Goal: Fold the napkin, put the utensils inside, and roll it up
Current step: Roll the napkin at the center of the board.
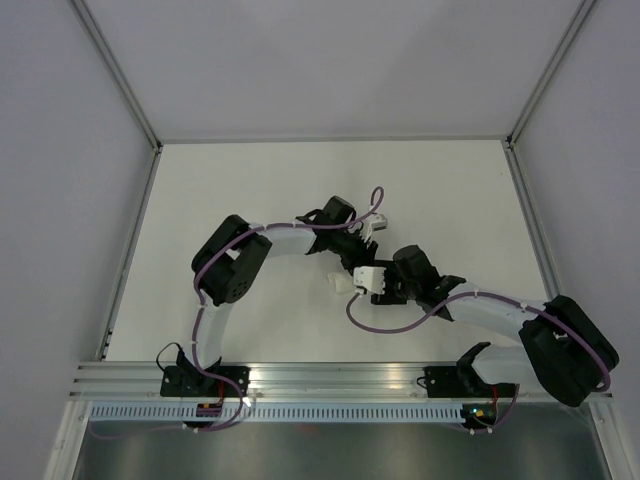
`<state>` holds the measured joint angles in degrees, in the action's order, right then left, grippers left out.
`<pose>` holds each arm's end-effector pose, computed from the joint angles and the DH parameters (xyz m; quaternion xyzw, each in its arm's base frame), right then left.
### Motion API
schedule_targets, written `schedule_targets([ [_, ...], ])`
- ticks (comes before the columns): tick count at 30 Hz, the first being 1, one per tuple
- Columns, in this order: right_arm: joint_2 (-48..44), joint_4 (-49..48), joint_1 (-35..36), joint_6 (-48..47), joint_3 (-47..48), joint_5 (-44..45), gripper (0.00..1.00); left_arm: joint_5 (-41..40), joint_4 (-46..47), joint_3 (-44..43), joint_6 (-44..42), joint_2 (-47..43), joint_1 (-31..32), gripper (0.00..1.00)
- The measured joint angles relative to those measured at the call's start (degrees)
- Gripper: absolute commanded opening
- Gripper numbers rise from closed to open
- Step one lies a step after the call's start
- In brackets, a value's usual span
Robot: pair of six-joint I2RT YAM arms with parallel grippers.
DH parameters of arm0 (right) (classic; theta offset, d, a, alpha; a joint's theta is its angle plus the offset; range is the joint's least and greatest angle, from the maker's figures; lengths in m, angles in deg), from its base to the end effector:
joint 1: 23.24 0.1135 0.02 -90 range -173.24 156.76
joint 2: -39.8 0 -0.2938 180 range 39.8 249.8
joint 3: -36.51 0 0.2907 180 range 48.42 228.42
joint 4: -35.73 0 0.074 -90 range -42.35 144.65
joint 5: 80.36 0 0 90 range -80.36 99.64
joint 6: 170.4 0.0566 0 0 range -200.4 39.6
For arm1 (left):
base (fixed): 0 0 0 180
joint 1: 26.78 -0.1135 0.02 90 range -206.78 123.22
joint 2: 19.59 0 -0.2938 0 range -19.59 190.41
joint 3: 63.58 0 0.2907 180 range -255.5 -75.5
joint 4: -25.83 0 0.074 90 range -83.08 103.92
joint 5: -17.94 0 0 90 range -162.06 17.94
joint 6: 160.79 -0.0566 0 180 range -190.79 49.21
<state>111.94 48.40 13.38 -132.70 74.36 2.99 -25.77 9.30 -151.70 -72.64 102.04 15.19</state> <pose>0.2039 0.1597 0.1342 -0.6657 0.6480 0.0035 0.3701 0.3363 -0.3575 0.1165 0.4471 0.7516 -0.4548 0.1684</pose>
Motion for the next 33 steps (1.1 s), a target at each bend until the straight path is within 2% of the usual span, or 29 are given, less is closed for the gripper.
schedule_targets([
  [7, 3.89, -5.57, 0.81, 0.22, 0.13, 3.32, 0.54, 2.60, -0.02, -0.15, 1.40, 0.63, -1.07, 0.56],
  [13, 7.04, -7.34, 0.94, 0.28, 1.73, 4.00, 0.37, 4.07, 0.42, -0.09, 4.81, 0.70, -2.69, 0.57],
  [17, 8.24, -4.74, 0.94, 0.28, 4.24, 3.23, 0.34, 4.15, 5.05, 2.43, 9.90, 0.09, -4.81, 0.59],
  [20, 9.46, -1.03, 0.92, 0.31, 6.99, 1.90, 0.34, 2.86, 11.34, 7.87, 16.04, -2.86, -7.89, 0.59],
  [26, 12.07, 8.09, 0.76, 0.07, 13.60, -2.14, 0.34, -6.75, 24.96, 21.11, 27.21, -15.34, -15.34, 0.60],
  [30, 14.91, 15.08, -0.44, -0.70, 18.80, -5.86, 0.34, -18.47, 31.56, 30.86, 31.45, -27.17, -17.55, 0.60],
  [33, 18.80, 21.55, -2.23, -1.79, 24.70, -9.35, 0.34, -28.76, 34.42, 38.91, 32.54, -39.56, -17.42, 0.61],
])
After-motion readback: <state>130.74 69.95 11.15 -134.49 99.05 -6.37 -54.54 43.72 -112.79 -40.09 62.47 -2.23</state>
